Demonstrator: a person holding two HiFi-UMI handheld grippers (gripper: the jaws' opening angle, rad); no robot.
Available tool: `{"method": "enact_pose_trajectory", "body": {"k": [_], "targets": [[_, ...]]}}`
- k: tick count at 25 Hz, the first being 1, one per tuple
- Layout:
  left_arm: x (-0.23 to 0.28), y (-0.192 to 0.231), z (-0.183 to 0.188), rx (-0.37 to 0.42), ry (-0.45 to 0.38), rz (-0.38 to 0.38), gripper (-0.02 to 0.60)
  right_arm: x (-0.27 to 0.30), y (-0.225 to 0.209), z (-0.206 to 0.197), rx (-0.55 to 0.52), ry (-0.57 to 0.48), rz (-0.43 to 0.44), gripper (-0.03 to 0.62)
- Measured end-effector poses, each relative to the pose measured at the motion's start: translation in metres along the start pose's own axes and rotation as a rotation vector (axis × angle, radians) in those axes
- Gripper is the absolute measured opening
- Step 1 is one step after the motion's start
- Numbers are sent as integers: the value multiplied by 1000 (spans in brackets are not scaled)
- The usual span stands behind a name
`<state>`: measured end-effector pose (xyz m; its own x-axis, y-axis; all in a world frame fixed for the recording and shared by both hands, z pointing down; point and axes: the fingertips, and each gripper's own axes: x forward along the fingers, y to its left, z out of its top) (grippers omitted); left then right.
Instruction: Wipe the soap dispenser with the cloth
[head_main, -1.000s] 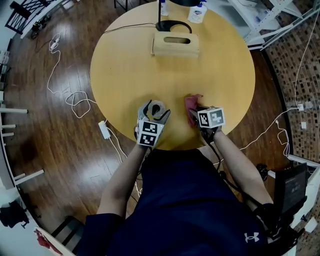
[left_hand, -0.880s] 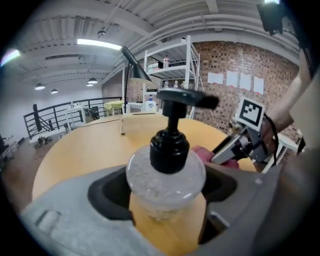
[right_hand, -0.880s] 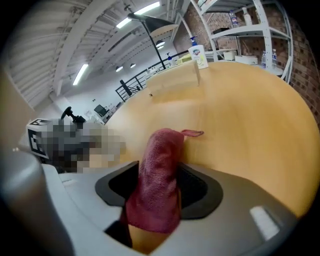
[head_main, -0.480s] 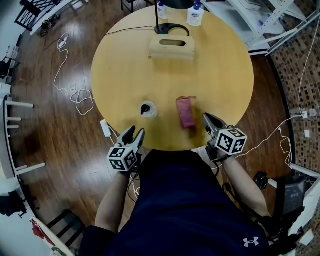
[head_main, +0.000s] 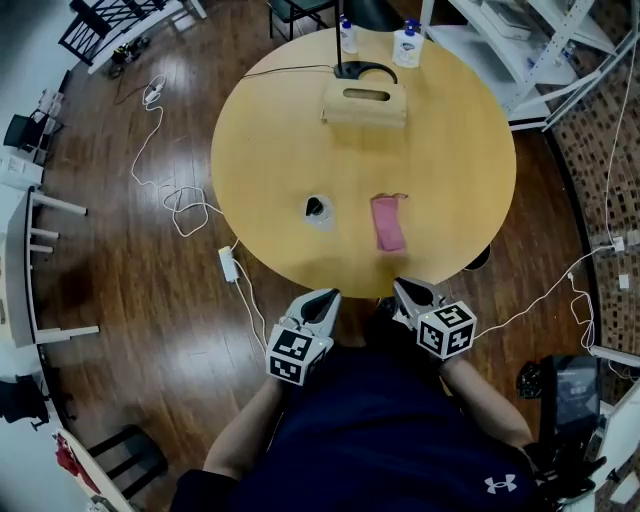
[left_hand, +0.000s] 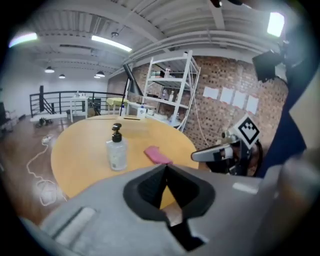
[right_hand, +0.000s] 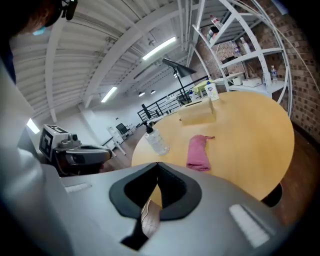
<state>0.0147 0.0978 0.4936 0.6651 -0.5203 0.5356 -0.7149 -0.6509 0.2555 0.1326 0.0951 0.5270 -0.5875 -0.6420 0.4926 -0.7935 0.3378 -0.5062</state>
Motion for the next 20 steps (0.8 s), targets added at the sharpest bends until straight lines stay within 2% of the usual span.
{"method": "enact_pose_trajectory", "body": {"k": [3, 6, 10, 12, 14, 20], "targets": [[-9, -20, -4, -57, -66, -80, 3, -18, 20, 8, -32, -94, -43, 9], [-37, -32, -37, -11, -63, -127, 4, -37, 55, 3, -74, -176, -105, 9], [-78, -26, -82, -34, -55, -152, 3, -47, 105, -26, -92, -196, -162, 9], [-95, -25, -92, -55, -60, -152, 3, -52, 125, -40, -117, -182, -173, 9], [-108, -31, -92, -63, -78, -169, 3, -60, 139, -46, -148, -174, -180, 9], [-117, -50, -66, 0, -151, -181, 3, -74, 154, -47, -210, -204, -152, 9]]}}
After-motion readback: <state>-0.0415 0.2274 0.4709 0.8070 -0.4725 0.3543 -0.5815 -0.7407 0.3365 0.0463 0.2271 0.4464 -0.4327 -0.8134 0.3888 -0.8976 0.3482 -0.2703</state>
